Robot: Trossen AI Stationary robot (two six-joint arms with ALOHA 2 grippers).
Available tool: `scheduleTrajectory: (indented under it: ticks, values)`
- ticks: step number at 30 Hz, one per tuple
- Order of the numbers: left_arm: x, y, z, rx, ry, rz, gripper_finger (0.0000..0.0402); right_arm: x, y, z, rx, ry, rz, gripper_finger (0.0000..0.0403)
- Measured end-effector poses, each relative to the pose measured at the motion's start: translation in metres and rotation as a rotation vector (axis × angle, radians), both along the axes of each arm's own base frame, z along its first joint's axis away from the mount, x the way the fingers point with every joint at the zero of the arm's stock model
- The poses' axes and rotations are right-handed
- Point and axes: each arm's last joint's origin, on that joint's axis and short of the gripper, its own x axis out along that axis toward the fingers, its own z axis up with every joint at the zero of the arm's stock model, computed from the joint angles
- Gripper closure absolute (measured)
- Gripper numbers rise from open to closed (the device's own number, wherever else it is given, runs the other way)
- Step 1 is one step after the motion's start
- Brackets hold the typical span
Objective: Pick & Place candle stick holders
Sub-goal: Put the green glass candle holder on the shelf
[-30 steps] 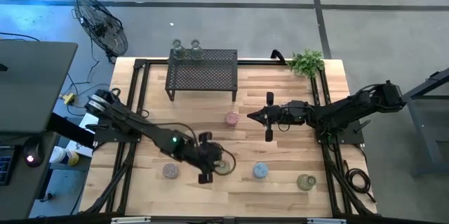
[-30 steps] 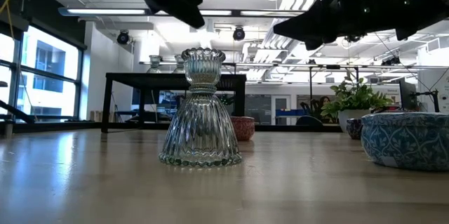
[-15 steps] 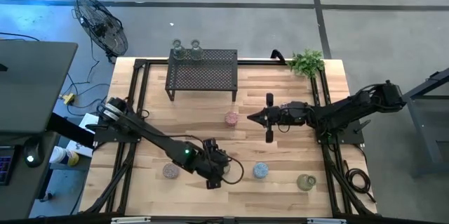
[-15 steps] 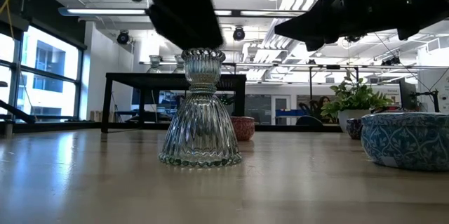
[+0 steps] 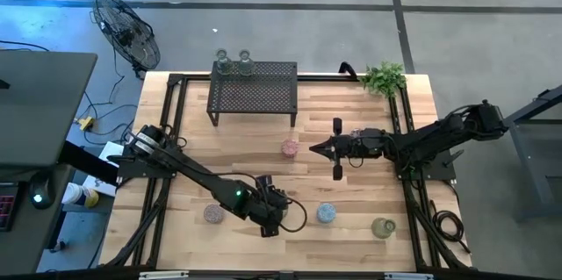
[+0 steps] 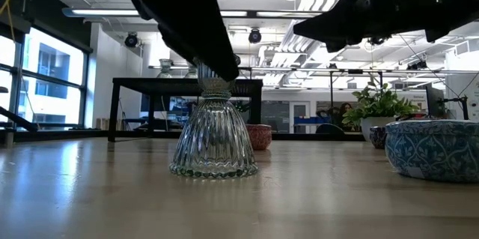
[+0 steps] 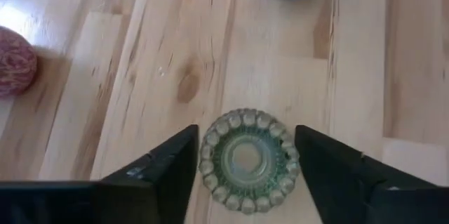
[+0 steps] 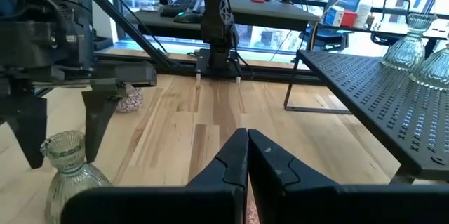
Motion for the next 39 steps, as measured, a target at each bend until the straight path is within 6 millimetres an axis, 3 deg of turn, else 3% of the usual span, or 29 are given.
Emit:
scheduleTrajectory:
  ticks: [4,6,10,13,19,25,32,35,39]
  values:
    - [-0.001,0.000,0.002,0.005,0.002,-0.005,0.0233,0.000,0.000,0.000,0.000,0.000,0.000,0.0401]
    - [-0.001,0.001,0.009,0.011,0.002,-0.011,0.0236,0.000,0.000,0.000,0.000,0.000,0.000,0.0402]
    - [-0.006,0.010,0.047,0.052,-0.035,-0.005,0.0236,0.000,0.000,0.000,-0.001,0.002,0.000,0.0401]
    - [-0.010,0.031,0.085,0.047,-0.083,0.020,0.0236,0.000,0.000,0.000,-0.001,0.003,0.000,0.0402]
    - [-0.021,0.112,0.152,0.055,-0.125,0.215,0.0236,0.000,0.000,0.000,0.000,-0.003,0.000,0.0402]
    - [-0.027,0.209,0.191,0.133,-0.125,0.380,0.0236,0.000,0.000,0.000,-0.014,-0.004,0.000,0.0402]
    - [-0.050,0.321,0.192,0.133,-0.116,0.586,0.0236,0.000,-0.006,0.001,-0.055,-0.009,-0.022,0.0402]
    - [-0.052,0.354,0.184,0.098,-0.127,0.602,0.0236,0.000,-0.011,0.001,-0.058,-0.009,-0.032,0.0402]
    - [-0.043,0.381,0.169,0.080,-0.134,0.595,0.0236,0.000,-0.015,0.001,-0.059,-0.008,-0.048,0.0402]
